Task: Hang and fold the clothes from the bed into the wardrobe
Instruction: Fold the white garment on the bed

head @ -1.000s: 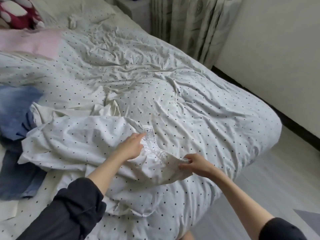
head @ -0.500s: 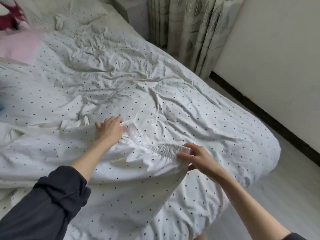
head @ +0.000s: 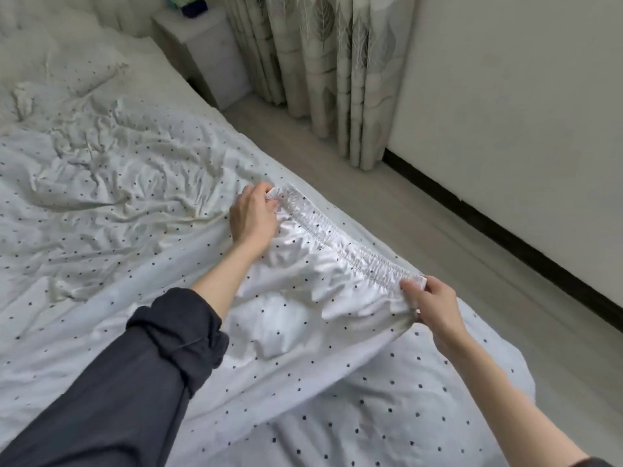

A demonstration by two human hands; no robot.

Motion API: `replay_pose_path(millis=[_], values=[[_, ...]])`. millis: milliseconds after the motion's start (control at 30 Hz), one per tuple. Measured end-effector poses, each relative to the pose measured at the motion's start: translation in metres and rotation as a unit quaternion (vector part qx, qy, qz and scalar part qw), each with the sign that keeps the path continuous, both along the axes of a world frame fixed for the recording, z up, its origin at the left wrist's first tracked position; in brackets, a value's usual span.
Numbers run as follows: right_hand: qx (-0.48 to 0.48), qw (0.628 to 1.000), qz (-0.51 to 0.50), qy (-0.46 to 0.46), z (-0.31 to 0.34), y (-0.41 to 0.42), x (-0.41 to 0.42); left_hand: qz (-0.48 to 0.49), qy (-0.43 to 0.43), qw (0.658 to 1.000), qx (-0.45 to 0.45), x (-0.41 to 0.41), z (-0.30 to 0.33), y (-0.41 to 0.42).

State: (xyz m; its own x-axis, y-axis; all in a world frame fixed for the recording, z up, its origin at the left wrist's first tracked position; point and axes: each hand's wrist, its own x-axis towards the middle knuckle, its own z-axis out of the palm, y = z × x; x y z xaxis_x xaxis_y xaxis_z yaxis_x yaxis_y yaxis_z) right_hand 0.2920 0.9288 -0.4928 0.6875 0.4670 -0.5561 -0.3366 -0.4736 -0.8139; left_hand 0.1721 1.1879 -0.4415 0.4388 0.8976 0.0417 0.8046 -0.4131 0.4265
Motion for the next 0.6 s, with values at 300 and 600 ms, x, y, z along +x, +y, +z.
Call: replay_pose_path(millis=[300, 600], values=[[-0.178, 0.983, -0.006, -0.035, -0.070, -0.003, 0.049, -0.119, 0.063, 0.983, -0.129, 0.050, -0.096, -0.011], [-0.232, 0.817, 0.284, -0.445, -0.040, 0.026, -0.048, -0.152, 0.106, 0.976, -0.111, -0.092, -0.077, -0.067]])
